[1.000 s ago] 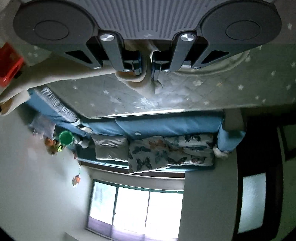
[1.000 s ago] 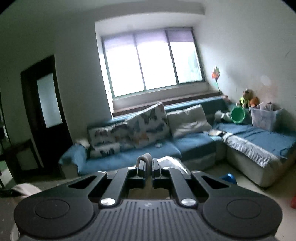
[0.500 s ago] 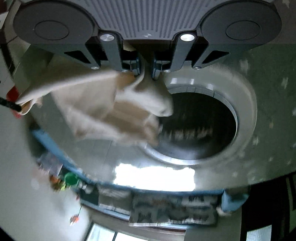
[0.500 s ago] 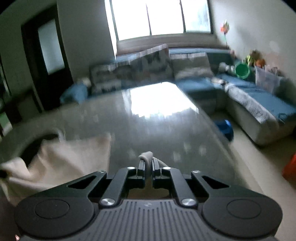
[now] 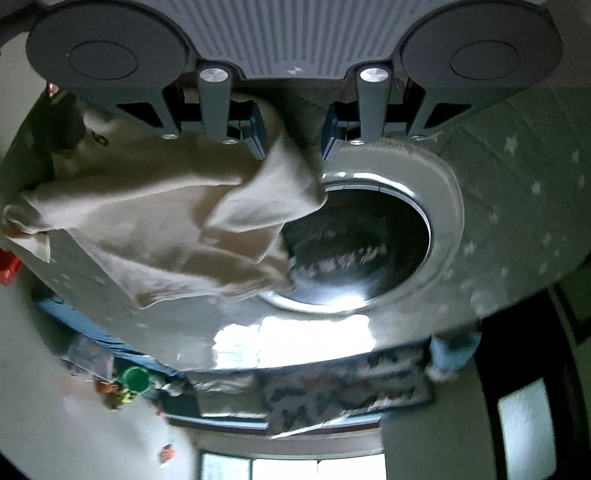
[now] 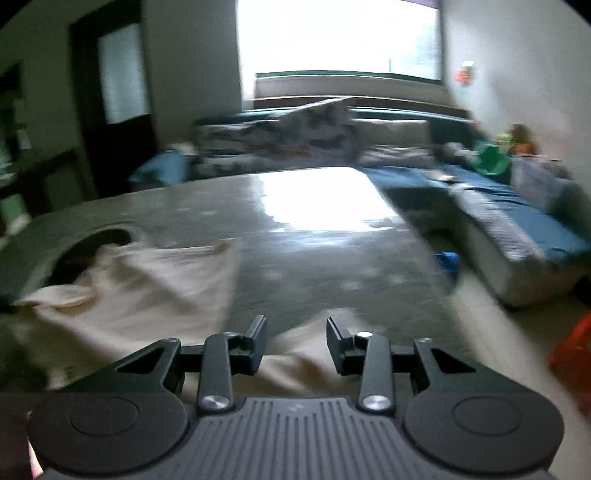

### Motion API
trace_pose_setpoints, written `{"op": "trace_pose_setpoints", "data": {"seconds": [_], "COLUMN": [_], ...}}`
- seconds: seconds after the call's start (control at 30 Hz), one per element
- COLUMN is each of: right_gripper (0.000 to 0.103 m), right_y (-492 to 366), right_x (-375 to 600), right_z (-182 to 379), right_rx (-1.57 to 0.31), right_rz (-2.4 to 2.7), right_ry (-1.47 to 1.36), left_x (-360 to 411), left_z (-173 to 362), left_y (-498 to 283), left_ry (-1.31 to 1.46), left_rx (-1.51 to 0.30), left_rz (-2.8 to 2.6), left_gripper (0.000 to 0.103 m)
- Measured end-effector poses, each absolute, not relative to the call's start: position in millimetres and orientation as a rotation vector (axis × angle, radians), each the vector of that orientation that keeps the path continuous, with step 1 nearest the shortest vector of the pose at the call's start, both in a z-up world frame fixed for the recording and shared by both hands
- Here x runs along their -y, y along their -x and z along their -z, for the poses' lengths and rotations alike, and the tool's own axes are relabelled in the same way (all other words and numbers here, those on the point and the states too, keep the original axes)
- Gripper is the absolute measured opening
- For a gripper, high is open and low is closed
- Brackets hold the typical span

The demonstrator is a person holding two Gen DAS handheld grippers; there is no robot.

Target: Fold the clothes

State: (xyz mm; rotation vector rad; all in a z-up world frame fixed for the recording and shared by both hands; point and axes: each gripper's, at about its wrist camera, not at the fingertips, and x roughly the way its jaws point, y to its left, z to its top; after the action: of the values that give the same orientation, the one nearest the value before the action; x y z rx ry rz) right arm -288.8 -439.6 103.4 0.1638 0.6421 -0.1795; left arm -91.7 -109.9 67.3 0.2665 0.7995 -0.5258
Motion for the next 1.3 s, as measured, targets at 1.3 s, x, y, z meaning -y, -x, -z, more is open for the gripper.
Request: {"op": "trace_pose_setpoints", "data": {"seconds": [1.3], "right_gripper": [0.015], "right_y": [248.4], "right_x": [360.9], "right_z": [-38.9], "right_rx": [-0.829], "right_rz": [-0.134], "right_ry": [-0.420], "left_x": [211.3], "left_z": [-35.5], "left_y": [135.3], "left_ry": [-0.283], "left_rx": [-0.828], "left_rz": [1.050], "left_gripper": [0.038]}}
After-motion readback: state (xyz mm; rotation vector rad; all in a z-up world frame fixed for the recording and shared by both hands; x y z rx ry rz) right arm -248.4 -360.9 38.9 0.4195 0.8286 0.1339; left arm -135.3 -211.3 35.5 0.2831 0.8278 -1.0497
